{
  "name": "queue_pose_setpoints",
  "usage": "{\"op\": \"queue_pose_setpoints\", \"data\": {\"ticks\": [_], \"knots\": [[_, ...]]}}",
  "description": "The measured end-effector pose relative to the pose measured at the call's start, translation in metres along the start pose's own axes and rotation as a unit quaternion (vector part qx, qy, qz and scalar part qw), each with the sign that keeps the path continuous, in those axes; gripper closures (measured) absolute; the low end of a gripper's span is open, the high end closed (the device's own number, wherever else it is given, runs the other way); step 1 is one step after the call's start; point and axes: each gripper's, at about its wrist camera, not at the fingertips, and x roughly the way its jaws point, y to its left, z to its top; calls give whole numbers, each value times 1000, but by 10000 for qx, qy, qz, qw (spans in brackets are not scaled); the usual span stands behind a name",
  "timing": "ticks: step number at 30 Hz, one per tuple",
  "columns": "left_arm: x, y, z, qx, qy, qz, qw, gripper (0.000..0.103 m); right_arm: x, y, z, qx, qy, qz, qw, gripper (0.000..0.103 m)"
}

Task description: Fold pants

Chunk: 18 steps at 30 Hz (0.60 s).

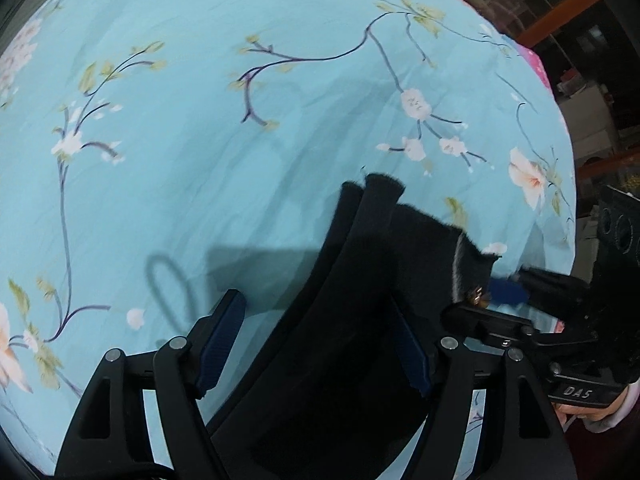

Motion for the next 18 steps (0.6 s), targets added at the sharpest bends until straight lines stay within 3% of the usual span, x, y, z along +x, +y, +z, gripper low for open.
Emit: {"op": "queue_pose_setpoints", "data": {"ticks": [2,3,4,5,6,11,18], "knots": [[3,-5,2,117,-35,-1,9999,32,2,-4,0,66,105,183,9998,85],[3,-9,3,190,-82,17,9998,35,2,-7,-1,141,110,247,9995,87],[1,-11,3,244,-154,-85,9995,53,1,-10,-2,190,91,319,9993,88],[-1,-13,5,240,-177,-210,9993,77,-1,-11,-2,179,79,349,9992,89],[-5,-13,5,175,-210,-365,9990,86,-5,-11,-3,128,55,381,9992,89],[-31,-16,-5,164,-600,-333,9975,92,-21,-1,1,-148,-59,584,9982,90],[-94,-8,-39,-189,-1245,-397,9912,93,-42,31,5,-645,-102,1430,9876,90]]}}
